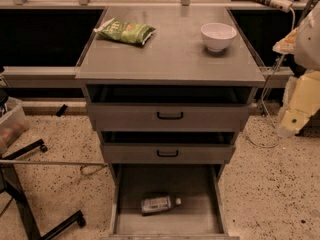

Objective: Pick blue plastic bottle from bottom drawer and place on counter

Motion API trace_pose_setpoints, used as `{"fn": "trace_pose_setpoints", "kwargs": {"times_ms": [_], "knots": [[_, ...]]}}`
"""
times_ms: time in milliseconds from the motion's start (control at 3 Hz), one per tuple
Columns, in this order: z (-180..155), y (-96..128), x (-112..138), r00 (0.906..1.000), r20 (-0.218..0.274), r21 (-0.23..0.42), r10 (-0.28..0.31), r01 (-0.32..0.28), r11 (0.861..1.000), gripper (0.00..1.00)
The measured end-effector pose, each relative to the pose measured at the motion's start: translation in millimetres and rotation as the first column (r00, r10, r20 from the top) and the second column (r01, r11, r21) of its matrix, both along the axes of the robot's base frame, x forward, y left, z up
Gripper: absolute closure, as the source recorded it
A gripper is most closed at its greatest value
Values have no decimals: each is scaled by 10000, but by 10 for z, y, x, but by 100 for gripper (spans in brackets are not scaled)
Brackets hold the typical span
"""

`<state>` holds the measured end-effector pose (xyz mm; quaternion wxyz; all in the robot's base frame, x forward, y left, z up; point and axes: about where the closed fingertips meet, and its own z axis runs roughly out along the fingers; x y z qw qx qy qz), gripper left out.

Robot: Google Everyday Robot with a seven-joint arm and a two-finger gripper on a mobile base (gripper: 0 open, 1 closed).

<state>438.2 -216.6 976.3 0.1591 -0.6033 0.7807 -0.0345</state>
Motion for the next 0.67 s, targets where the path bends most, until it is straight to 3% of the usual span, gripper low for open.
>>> {"fn": "trace_pose_setpoints", "kwargs": {"times_ms": [333, 667], "knots": [[-1, 0, 0, 10000, 0, 0, 1, -1, 10000, 0], [-314, 127, 73, 9996, 43, 254, 284, -285, 9993, 0]]}}
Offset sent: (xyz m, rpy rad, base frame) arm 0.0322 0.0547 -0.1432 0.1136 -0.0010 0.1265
